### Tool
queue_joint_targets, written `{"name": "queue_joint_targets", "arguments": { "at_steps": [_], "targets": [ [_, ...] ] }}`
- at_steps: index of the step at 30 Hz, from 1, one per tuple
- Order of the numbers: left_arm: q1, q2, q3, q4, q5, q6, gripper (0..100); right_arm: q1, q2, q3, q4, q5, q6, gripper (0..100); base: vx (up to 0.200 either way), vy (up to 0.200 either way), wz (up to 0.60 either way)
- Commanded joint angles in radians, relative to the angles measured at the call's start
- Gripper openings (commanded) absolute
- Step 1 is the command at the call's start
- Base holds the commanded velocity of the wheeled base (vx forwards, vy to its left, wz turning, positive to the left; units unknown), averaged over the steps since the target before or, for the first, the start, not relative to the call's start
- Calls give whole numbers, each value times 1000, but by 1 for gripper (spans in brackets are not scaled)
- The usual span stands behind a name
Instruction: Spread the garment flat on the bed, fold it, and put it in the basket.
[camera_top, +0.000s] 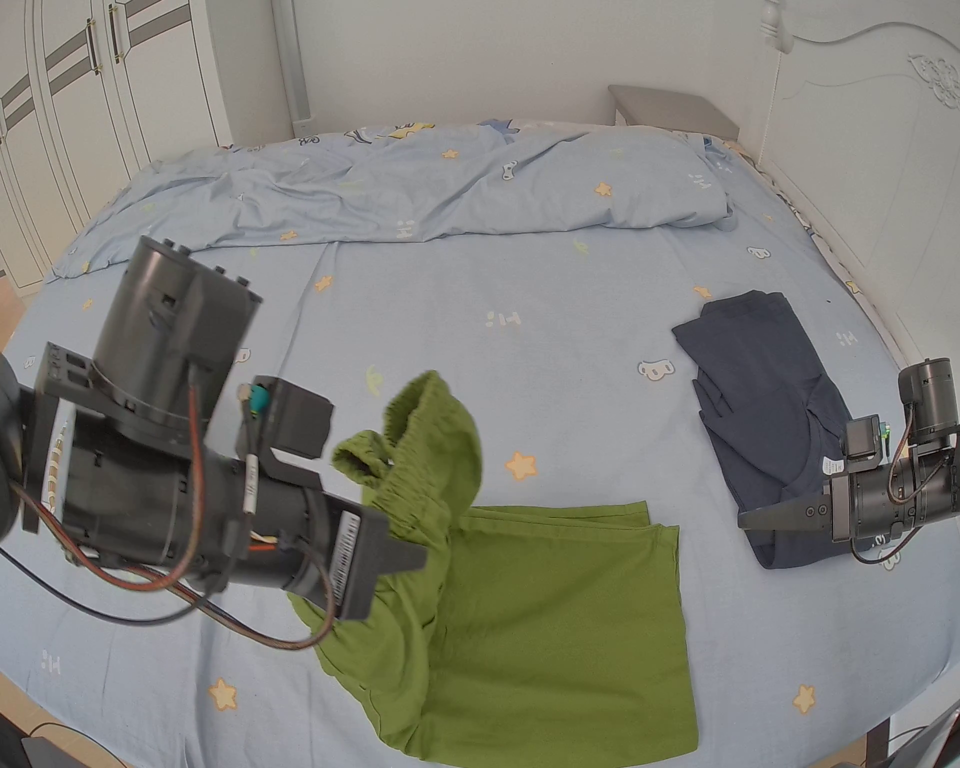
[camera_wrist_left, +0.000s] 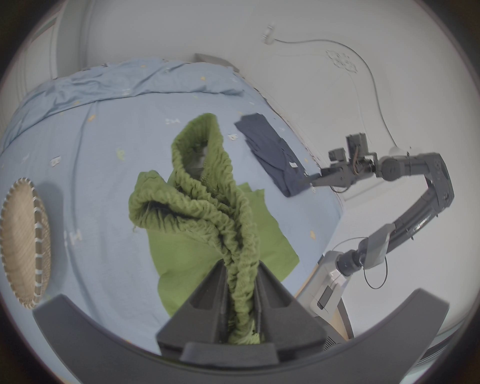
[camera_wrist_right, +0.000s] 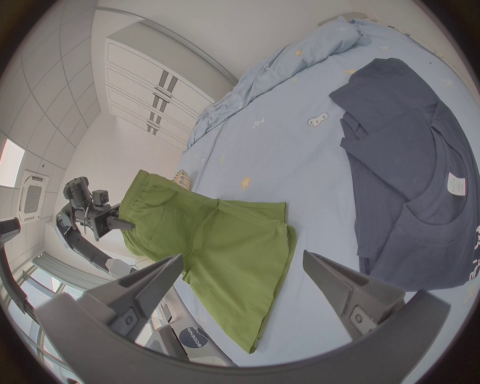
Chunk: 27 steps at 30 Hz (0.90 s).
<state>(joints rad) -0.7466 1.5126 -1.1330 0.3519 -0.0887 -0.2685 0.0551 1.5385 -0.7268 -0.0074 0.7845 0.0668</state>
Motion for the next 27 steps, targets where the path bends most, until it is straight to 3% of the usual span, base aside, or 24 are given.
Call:
{"name": "queue_joint_targets", "arguments": {
  "at_steps": [1,9,11,20,24,25,27],
  "targets": [
    [-86,71,-11,-25,10,0,0,2,-1,-2,0,1,1,100,0,0,0],
    [-131,146,6,-165,40,-38,0,2,-1,0,0,1,1,100,0,0,0],
    [-175,189,2,-189,75,-118,0,2,0,-2,-3,2,2,100,0,0,0],
    [-208,248,9,-289,104,-159,0,2,9,-2,-3,1,2,100,0,0,0],
    [-249,294,9,-357,103,-232,0,0,11,-3,-3,1,2,100,0,0,0],
    [-266,308,9,-366,103,-244,100,0,12,-2,-5,1,2,100,0,0,0],
    [-287,336,6,-386,103,-259,100,2,15,0,-11,1,2,100,0,0,0]
  ]
}}
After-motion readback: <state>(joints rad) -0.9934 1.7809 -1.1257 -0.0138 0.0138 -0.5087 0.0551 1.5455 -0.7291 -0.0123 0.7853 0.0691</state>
